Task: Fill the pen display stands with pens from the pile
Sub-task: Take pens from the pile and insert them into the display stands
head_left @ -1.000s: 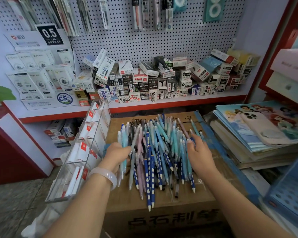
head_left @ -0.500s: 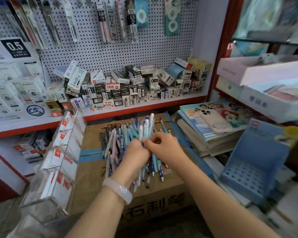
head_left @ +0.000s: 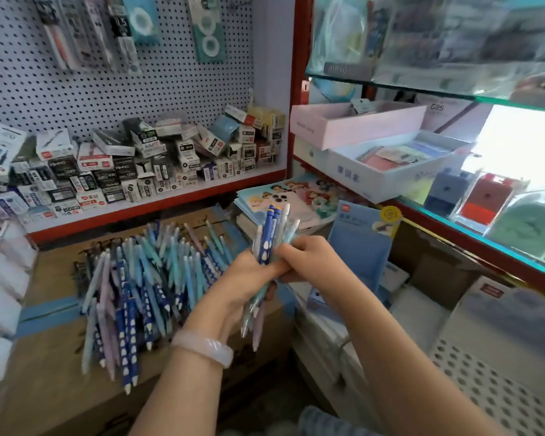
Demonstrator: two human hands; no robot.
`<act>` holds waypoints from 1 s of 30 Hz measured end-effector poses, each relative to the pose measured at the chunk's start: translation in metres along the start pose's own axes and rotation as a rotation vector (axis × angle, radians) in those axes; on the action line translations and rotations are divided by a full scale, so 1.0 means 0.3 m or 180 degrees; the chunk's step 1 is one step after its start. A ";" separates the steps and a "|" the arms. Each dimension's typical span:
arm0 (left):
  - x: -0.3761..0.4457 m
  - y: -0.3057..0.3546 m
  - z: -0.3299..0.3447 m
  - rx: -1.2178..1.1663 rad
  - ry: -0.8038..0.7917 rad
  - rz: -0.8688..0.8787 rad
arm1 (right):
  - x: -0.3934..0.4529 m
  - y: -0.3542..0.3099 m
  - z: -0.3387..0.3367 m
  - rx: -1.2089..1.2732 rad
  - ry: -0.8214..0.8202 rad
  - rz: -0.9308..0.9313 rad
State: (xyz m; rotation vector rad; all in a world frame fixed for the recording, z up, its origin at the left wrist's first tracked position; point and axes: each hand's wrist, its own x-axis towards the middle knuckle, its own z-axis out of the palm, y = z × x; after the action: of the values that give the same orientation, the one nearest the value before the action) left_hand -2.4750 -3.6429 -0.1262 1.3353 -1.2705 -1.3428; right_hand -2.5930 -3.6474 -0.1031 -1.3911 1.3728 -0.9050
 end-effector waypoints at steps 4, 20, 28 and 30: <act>0.002 -0.011 0.045 -0.0303 -0.0084 0.0056 | -0.003 0.028 -0.025 0.0406 0.0149 0.0229; 0.043 -0.042 0.462 -0.0627 -0.0198 0.0141 | -0.202 0.268 -0.487 0.0126 0.1784 0.0076; -0.014 -0.063 0.630 -0.0397 -0.0453 0.0035 | -0.392 0.426 -0.664 -0.1431 0.1720 0.0214; -0.046 -0.082 0.655 -0.0274 -0.0522 -0.0041 | -0.398 0.505 -0.656 -0.1464 0.1742 0.0350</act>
State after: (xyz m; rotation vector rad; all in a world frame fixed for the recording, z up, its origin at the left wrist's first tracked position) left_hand -2.6666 -3.6068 -0.1641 1.1959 -1.2988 -1.5245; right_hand -2.8357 -3.5416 -0.1799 -1.4352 2.1576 -0.9766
